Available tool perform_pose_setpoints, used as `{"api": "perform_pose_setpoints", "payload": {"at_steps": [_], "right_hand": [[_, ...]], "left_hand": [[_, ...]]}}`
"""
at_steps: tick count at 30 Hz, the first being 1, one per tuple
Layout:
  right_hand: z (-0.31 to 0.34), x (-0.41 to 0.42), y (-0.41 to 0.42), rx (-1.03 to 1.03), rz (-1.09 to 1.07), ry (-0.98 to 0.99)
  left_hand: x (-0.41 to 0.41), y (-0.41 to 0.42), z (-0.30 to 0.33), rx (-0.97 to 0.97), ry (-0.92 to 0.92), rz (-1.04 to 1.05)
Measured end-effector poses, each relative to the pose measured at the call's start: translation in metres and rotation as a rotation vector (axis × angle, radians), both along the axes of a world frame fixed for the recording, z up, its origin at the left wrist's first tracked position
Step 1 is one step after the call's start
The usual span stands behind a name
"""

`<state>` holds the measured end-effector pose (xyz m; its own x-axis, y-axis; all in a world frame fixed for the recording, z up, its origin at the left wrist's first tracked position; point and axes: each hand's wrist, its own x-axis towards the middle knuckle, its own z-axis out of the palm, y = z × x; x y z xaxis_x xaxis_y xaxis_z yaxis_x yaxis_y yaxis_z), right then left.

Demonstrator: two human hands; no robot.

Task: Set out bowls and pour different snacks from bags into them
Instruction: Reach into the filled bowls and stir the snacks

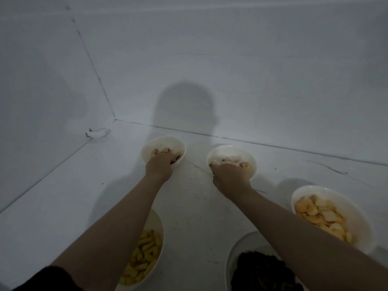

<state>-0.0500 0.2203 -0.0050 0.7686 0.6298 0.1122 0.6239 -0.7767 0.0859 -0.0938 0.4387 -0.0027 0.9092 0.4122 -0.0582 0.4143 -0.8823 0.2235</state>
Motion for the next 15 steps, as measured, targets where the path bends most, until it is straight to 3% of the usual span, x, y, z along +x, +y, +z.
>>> {"api": "perform_pose_setpoints", "payload": {"at_steps": [15], "right_hand": [[0.007,0.046,-0.063,0.093,-0.174,0.024]], "left_hand": [[0.063,-0.052,-0.01,-0.058,-0.108,-0.144]]}}
